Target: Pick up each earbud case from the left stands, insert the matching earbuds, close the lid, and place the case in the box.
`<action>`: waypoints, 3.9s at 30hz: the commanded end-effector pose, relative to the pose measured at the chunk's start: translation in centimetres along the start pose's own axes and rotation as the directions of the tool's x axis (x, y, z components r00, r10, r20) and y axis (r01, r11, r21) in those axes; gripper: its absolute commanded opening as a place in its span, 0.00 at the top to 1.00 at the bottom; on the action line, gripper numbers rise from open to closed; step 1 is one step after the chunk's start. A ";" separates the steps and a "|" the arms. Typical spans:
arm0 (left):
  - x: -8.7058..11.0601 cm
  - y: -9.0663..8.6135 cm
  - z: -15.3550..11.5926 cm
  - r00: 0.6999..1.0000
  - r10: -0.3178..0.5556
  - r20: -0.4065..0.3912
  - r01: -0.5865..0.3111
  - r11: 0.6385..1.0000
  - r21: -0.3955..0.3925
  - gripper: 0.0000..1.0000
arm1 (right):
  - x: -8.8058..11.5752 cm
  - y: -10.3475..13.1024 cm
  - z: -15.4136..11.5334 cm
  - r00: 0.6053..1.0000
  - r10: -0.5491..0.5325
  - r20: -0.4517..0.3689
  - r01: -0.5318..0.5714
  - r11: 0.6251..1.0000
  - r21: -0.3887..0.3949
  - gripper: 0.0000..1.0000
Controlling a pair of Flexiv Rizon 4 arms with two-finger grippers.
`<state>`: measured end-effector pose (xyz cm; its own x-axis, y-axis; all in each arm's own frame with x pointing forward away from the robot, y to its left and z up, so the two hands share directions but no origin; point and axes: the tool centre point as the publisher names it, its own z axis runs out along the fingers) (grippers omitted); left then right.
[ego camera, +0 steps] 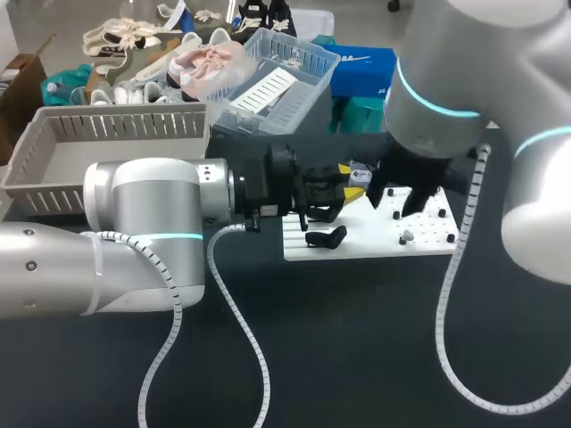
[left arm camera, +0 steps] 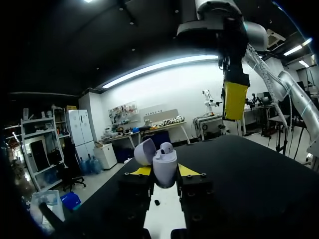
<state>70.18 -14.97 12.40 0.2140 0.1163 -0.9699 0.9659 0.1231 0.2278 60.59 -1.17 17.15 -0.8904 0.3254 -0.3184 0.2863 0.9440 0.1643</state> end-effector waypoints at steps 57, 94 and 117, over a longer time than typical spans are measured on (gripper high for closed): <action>0.1 -0.1 0.0 1.000 0.002 0.002 -0.002 1.000 -0.005 1.00 | -3.7 -5.2 16.0 0.976 -0.030 -0.214 -0.005 0.987 -0.160 0.63; 0.1 -0.1 0.0 1.000 0.002 0.002 -0.002 1.000 -0.005 1.00 | -4.2 -5.4 16.8 0.973 -0.020 -0.229 -0.018 0.987 -0.161 0.88; 0.1 -0.1 0.0 1.000 0.002 0.002 -0.002 1.000 -0.005 1.00 | -3.5 -5.6 13.6 0.982 0.007 -0.189 -0.040 0.985 -0.170 1.00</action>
<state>70.18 -14.98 12.40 0.2139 0.1163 -0.9699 0.9659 0.1231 0.2278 68.05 -6.57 4.04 -0.9463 0.3034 -0.1113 0.2512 0.9073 0.3372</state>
